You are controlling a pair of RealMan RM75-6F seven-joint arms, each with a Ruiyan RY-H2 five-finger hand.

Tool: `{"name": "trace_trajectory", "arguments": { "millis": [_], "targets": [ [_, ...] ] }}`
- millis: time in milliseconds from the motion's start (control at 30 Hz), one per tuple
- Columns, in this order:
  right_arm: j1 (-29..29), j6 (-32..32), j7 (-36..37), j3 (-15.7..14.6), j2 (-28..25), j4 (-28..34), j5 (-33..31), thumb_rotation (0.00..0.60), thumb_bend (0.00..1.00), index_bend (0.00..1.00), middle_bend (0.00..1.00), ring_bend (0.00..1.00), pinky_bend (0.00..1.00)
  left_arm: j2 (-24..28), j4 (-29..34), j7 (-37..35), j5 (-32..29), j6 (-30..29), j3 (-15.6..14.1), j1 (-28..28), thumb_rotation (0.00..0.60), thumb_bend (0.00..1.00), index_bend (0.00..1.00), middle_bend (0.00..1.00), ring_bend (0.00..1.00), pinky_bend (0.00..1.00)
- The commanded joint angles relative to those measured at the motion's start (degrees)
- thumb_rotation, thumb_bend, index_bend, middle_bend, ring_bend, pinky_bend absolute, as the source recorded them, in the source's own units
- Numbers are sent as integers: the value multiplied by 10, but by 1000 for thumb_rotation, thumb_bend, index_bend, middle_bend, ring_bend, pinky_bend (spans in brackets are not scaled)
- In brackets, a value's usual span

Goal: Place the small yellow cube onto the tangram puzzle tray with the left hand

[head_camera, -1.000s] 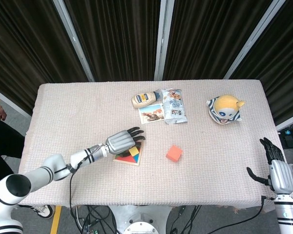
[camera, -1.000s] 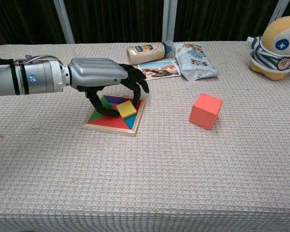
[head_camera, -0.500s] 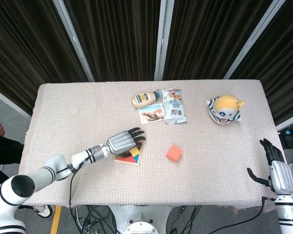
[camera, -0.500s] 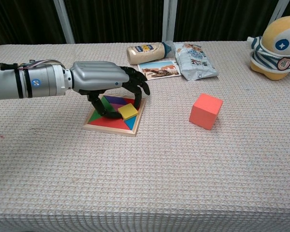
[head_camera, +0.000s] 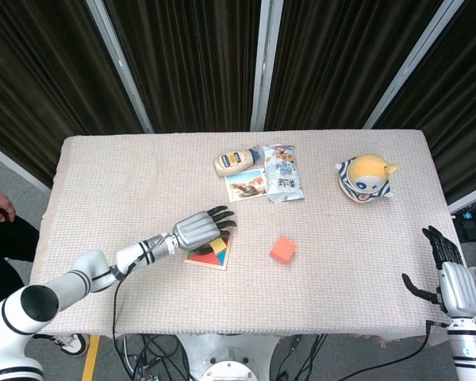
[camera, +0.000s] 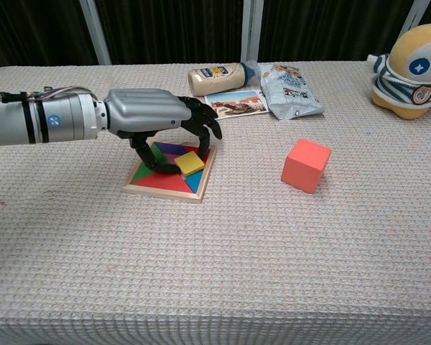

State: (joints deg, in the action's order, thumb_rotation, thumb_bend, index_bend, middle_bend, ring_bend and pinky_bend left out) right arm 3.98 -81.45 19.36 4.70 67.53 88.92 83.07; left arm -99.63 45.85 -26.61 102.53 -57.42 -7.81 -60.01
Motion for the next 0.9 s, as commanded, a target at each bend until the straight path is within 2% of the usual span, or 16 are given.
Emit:
{"name": "trace_trajectory", "arguments": {
  "millis": [33, 233, 433, 700, 900],
  "targets": [
    [0, 1, 0, 0, 0, 0, 0, 600, 196, 0, 0, 0, 0, 0, -1, 0, 0, -3, -1, 0, 600, 335, 428, 155, 0, 39],
    [1, 2, 1, 0, -1, 1, 0, 600, 195, 0, 0, 0, 0, 3, -1, -7, 1, -5, -5, 1, 600, 324, 397, 155, 0, 38],
    [0, 0, 0, 1, -4, 2, -1, 600, 195, 0, 0, 0, 0, 4, -3, -14, 5, -11, -10, 0, 600, 305, 222, 155, 0, 36],
    [2, 2, -3, 1, -5, 5, -1, 600, 195, 0, 0, 0, 0, 11, 2, -19, 3, -19, -9, 1, 600, 296, 202, 155, 0, 36],
    [-1, -5, -2, 2, -6, 6, 0, 600, 196, 0, 0, 0, 0, 47, 39, 3, -7, -38, 0, 11, 600, 295, 201, 155, 0, 37]
  ]
}}
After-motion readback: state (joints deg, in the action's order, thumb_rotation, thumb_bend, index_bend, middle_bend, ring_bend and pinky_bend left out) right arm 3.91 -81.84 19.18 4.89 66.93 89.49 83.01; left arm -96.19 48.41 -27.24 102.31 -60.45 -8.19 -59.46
